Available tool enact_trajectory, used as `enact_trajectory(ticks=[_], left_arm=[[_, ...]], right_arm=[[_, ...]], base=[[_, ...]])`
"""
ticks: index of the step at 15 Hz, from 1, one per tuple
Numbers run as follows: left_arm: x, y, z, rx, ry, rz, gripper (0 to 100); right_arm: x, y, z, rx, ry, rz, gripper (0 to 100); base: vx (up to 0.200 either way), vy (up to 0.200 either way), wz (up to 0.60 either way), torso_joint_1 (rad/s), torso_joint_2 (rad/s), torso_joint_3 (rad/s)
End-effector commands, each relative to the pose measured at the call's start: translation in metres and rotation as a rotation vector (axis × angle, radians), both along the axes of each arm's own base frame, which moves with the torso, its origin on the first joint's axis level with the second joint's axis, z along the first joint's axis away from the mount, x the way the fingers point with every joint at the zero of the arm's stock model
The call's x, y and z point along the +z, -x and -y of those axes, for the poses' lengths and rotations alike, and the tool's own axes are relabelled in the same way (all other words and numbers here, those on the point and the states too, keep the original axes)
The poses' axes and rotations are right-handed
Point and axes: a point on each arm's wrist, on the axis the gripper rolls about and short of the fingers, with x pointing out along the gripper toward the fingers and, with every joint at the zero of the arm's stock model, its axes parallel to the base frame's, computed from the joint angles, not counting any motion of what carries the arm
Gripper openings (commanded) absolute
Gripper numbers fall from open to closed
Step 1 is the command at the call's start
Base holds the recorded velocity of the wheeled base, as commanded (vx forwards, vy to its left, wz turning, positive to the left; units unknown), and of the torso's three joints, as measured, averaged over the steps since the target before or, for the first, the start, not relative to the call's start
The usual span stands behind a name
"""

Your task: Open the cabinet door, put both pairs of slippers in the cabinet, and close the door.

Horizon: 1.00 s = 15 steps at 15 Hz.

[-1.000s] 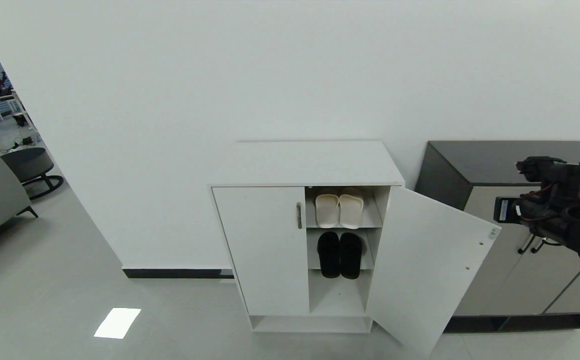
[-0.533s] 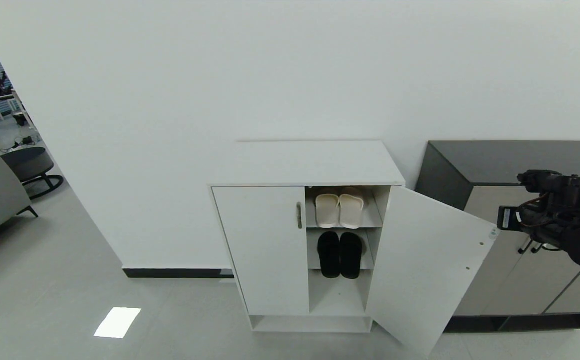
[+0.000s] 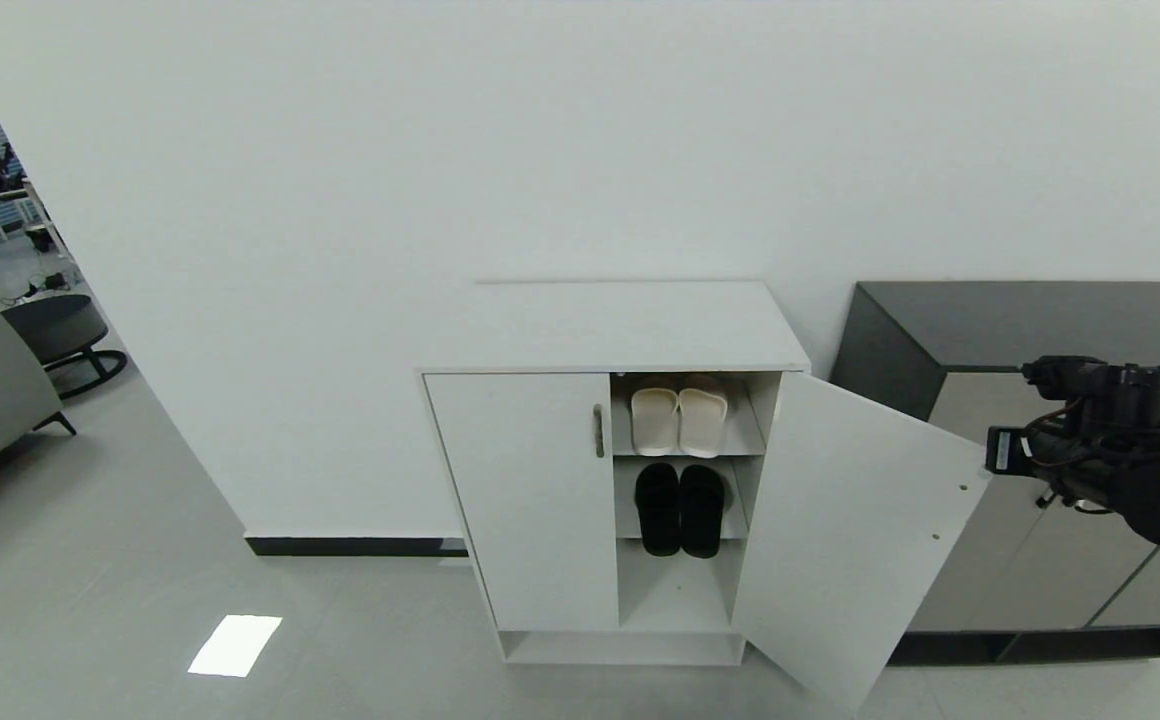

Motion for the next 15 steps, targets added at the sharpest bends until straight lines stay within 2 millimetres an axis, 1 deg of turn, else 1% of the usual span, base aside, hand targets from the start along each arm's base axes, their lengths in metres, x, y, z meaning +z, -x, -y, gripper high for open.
enact_trajectory(ticks=[1, 2, 3, 4, 5, 6, 7, 8, 9, 10, 11, 12, 13, 15], left_arm=[[0.000, 0.000, 0.000, 0.000, 0.001, -0.001, 0], [0.000, 0.000, 0.000, 0.000, 0.001, -0.001, 0], [0.000, 0.000, 0.000, 0.001, 0.001, -0.001, 0], [0.000, 0.000, 0.000, 0.000, 0.001, -0.001, 0], [0.000, 0.000, 0.000, 0.000, 0.001, -0.001, 0], [0.000, 0.000, 0.000, 0.000, 0.001, -0.001, 0], [0.000, 0.000, 0.000, 0.001, 0.001, -0.001, 0], [0.000, 0.000, 0.000, 0.001, 0.001, -0.001, 0], [0.000, 0.000, 0.000, 0.001, 0.001, -0.001, 0], [0.000, 0.000, 0.000, 0.001, 0.001, -0.001, 0], [0.000, 0.000, 0.000, 0.001, 0.001, -0.001, 0], [0.000, 0.000, 0.000, 0.001, 0.002, -0.001, 0], [0.000, 0.000, 0.000, 0.001, 0.002, -0.001, 0], [0.000, 0.000, 0.000, 0.003, 0.002, -0.001, 0]], right_arm=[[-0.002, 0.002, -0.007, 0.015, 0.002, -0.012, 0], [-0.002, 0.006, -0.012, 0.027, 0.001, -0.027, 0], [0.001, 0.012, -0.021, 0.050, 0.000, -0.038, 0], [0.008, 0.019, -0.031, 0.078, 0.001, -0.032, 0], [0.020, 0.033, -0.048, 0.125, 0.002, -0.013, 0], [0.029, 0.042, -0.059, 0.157, 0.002, 0.002, 0], [0.054, 0.074, -0.092, 0.264, -0.004, 0.039, 0], [0.068, 0.094, -0.109, 0.328, -0.012, 0.052, 0], [0.079, 0.110, -0.121, 0.375, -0.037, 0.052, 0], [0.084, 0.115, -0.124, 0.385, -0.049, 0.042, 0], [0.084, 0.114, -0.124, 0.381, -0.050, 0.035, 0], [0.080, 0.110, -0.122, 0.370, -0.048, 0.020, 0], [0.070, 0.097, -0.113, 0.327, -0.044, -0.012, 0], [0.058, 0.082, -0.102, 0.279, -0.041, -0.046, 0]], base=[[0.000, 0.000, 0.00, 0.000, 0.00, 0.000], [0.000, 0.000, 0.00, 0.000, 0.00, 0.000], [0.000, 0.000, 0.00, 0.000, 0.00, 0.000], [0.000, 0.000, 0.00, 0.000, 0.00, 0.000], [0.000, 0.000, 0.00, 0.000, 0.00, 0.000], [0.000, 0.000, 0.00, 0.000, 0.00, 0.000], [0.000, 0.000, 0.00, 0.000, 0.00, 0.000], [0.000, 0.000, 0.00, 0.000, 0.00, 0.000], [0.000, 0.000, 0.00, 0.000, 0.00, 0.000], [0.000, 0.000, 0.00, 0.000, 0.00, 0.000], [0.000, 0.000, 0.00, 0.000, 0.00, 0.000], [0.000, 0.000, 0.00, 0.000, 0.00, 0.000], [0.000, 0.000, 0.00, 0.000, 0.00, 0.000], [0.000, 0.000, 0.00, 0.000, 0.00, 0.000]])
